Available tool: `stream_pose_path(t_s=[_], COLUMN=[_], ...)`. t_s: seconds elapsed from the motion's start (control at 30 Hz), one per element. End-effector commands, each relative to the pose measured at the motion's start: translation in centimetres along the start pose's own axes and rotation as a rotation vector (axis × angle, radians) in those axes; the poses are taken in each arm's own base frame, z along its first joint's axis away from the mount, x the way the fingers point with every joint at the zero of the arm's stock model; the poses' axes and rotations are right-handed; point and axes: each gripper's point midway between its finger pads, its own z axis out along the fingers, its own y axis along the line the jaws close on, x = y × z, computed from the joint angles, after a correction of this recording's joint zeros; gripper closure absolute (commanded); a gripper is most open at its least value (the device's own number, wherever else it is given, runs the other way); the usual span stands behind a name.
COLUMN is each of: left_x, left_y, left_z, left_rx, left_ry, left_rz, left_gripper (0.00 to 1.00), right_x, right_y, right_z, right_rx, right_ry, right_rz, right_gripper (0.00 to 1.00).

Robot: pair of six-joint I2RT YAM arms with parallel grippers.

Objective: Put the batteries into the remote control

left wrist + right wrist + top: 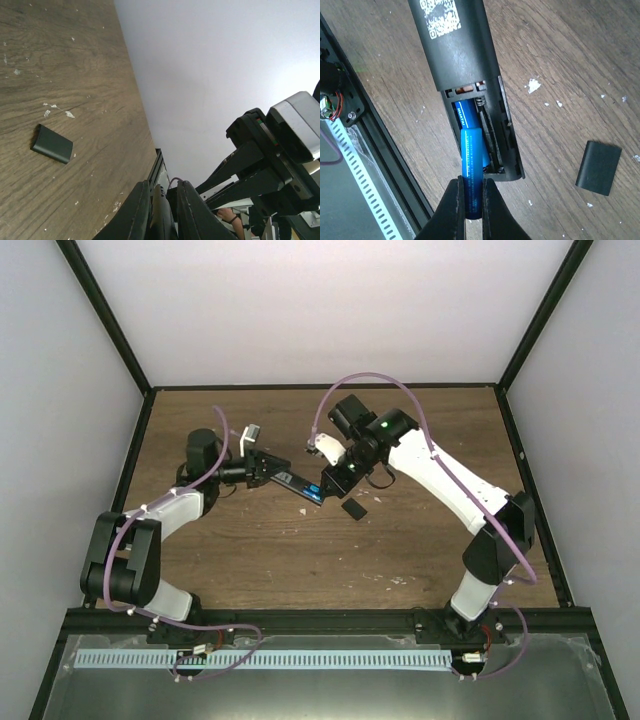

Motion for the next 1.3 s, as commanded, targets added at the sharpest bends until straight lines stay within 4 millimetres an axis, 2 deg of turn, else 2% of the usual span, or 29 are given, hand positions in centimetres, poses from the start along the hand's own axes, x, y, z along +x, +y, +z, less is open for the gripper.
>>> stream_pose_path(t_s=[0.0,0.17,0.53,1.27], left_x=[-0.3,-0.4,0.0,0.5], left_y=[0.0,0.1,-0.1,-0.5], left_z=[0.2,0.3,0.4,0.6], left_rx=[0.006,0.010,0.024,0.040], left_ry=[-0.007,-0.002,0.026,0.051], left_rz=[0.023,0.023,0.012,0.010], left_gripper=[1.00,1.00,1.00,1.00], right_x=[0.1,0.5,0.0,-1.3], right_y=[0.2,-0.3,-0.8,-0.2], right_z=[-0.1,0.6,1.6,0.9], right_rx=[0.004,0.017,0.016,0.025], right_ry=[0.018,0.040,0.056,-0.019], right_rz=[0.014,0.018,0.015,-0.048], right_gripper=[0.99,0.99,0.99,0.99])
